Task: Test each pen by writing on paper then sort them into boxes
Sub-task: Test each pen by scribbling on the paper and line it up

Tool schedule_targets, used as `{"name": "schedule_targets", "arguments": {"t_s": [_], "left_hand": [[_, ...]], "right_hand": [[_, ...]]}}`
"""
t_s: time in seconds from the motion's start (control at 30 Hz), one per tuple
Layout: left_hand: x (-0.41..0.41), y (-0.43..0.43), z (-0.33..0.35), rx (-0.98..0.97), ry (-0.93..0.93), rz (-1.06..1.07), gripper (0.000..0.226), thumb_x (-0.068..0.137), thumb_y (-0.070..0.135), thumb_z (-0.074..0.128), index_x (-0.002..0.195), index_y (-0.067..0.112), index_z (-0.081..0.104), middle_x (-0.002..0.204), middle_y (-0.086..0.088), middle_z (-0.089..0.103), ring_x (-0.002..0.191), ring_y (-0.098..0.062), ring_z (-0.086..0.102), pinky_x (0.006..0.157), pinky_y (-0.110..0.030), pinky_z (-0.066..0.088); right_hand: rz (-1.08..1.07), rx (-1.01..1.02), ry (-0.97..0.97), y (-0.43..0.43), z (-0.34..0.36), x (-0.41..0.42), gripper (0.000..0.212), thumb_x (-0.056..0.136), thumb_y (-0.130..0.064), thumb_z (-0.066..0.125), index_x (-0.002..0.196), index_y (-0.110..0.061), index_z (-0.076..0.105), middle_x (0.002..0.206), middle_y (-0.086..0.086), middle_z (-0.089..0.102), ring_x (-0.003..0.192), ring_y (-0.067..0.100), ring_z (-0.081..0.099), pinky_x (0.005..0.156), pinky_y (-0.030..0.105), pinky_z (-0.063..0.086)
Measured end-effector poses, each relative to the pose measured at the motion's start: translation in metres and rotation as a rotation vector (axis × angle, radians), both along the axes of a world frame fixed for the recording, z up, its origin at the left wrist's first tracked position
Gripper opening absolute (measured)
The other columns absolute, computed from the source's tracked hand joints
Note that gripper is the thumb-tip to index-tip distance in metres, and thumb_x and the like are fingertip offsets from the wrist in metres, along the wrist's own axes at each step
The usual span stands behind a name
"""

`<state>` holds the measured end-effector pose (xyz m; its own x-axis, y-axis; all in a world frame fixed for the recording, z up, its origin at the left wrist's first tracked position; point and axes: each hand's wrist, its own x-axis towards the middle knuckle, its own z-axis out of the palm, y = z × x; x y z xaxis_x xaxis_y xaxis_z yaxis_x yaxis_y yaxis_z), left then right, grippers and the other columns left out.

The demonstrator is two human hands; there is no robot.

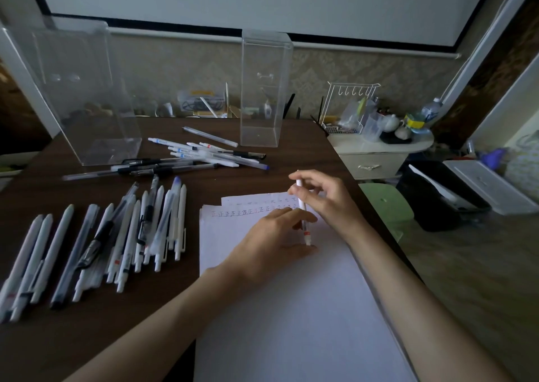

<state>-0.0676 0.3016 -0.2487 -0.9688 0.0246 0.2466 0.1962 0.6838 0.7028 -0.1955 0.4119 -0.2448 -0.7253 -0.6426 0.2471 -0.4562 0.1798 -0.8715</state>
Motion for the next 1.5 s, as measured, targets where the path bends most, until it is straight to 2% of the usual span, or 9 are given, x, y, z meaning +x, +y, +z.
{"name": "schedule_targets", "arguments": {"t_s": [0.17,0.33,0.53,0.67,0.77,0.87,1.03,1.27,1.5], "left_hand": [[0.001,-0.003,0.004,0.011,-0.035,0.029,0.04,0.08,0.025,0.073,0.116,0.024,0.056,0.095,0.016,0.049,0.084,0.003,0.047,0.071,-0.005,0.036],[0.026,-0.025,0.007,-0.192,-0.046,0.115,0.055,0.079,0.034,0.072,0.127,0.026,0.048,0.119,0.004,0.052,0.108,-0.01,0.046,0.092,-0.027,0.04],[0.085,-0.087,0.015,-0.499,-0.183,0.382,0.065,0.081,0.057,0.055,0.138,0.029,0.039,0.124,0.007,0.049,0.116,-0.015,0.043,0.095,-0.029,0.035],[0.103,-0.099,0.014,-0.678,-0.093,0.464,0.065,0.08,0.065,0.034,0.119,0.02,0.062,0.102,-0.003,0.062,0.094,-0.025,0.059,0.08,-0.039,0.048],[0.104,-0.097,0.013,-0.739,-0.047,0.529,0.063,0.084,0.069,0.033,0.108,0.022,0.068,0.101,-0.005,0.062,0.094,-0.027,0.059,0.083,-0.043,0.048],[0.102,-0.091,0.014,-0.701,0.019,0.476,0.06,0.088,0.063,0.029,0.112,0.021,0.066,0.114,-0.008,0.06,0.107,-0.028,0.055,0.094,-0.046,0.041],[0.094,-0.063,-0.001,-0.646,0.047,0.078,0.061,0.094,0.06,0.024,0.135,0.023,0.049,0.148,-0.004,0.036,0.136,-0.021,0.032,0.11,-0.044,0.021],[0.093,-0.061,-0.018,-0.622,0.016,0.052,0.058,0.094,0.059,0.023,0.136,0.027,0.046,0.145,0.0,0.041,0.133,-0.017,0.038,0.109,-0.04,0.019],[0.093,-0.06,-0.02,-0.559,0.105,0.081,0.048,0.094,0.049,0.035,0.132,0.022,0.05,0.141,-0.003,0.045,0.132,-0.019,0.039,0.107,-0.045,0.033]], "right_hand": [[-0.008,0.004,0.072,-0.003,-0.001,0.004,0.026,0.087,-0.027,0.065,0.113,-0.029,0.064,0.105,-0.006,0.067,0.097,0.005,0.059,0.079,0.017,0.04],[0.057,0.135,0.012,-0.003,0.002,0.011,0.052,0.09,-0.049,0.048,0.14,-0.046,0.032,0.112,-0.01,0.066,0.103,-0.004,0.058,0.087,0.01,0.041],[0.081,0.361,0.331,-0.009,-0.007,0.011,0.036,0.094,-0.025,0.055,0.13,-0.022,0.054,0.113,-0.007,0.061,0.107,0.006,0.05,0.097,0.035,0.044],[0.074,0.384,0.413,-0.011,-0.003,0.013,0.031,0.094,-0.02,0.054,0.125,-0.017,0.059,0.111,-0.01,0.058,0.108,0.008,0.048,0.093,0.024,0.039],[0.073,0.41,0.486,-0.015,-0.003,0.012,0.027,0.094,-0.018,0.055,0.119,-0.014,0.064,0.111,-0.006,0.062,0.104,0.011,0.05,0.087,0.018,0.035],[0.056,0.376,0.52,-0.026,0.001,0.01,0.022,0.093,-0.013,0.055,0.111,-0.01,0.067,0.106,0.0,0.065,0.099,0.016,0.052,0.086,0.028,0.041],[-0.157,0.38,0.554,-0.078,0.008,-0.003,0.023,0.093,-0.015,0.054,0.114,-0.009,0.064,0.106,0.005,0.064,0.099,0.018,0.05,0.084,0.031,0.041],[-0.337,0.622,0.571,-0.11,0.001,-0.022,0.017,0.092,-0.023,0.058,0.102,-0.011,0.065,0.106,0.007,0.063,0.1,0.025,0.051,0.082,0.035,0.043],[-0.214,0.353,0.474,-0.061,0.018,0.007,0.007,0.088,-0.017,0.064,0.091,-0.01,0.065,0.079,-0.002,0.06,0.085,0.02,0.054,0.073,0.034,0.045]]}}
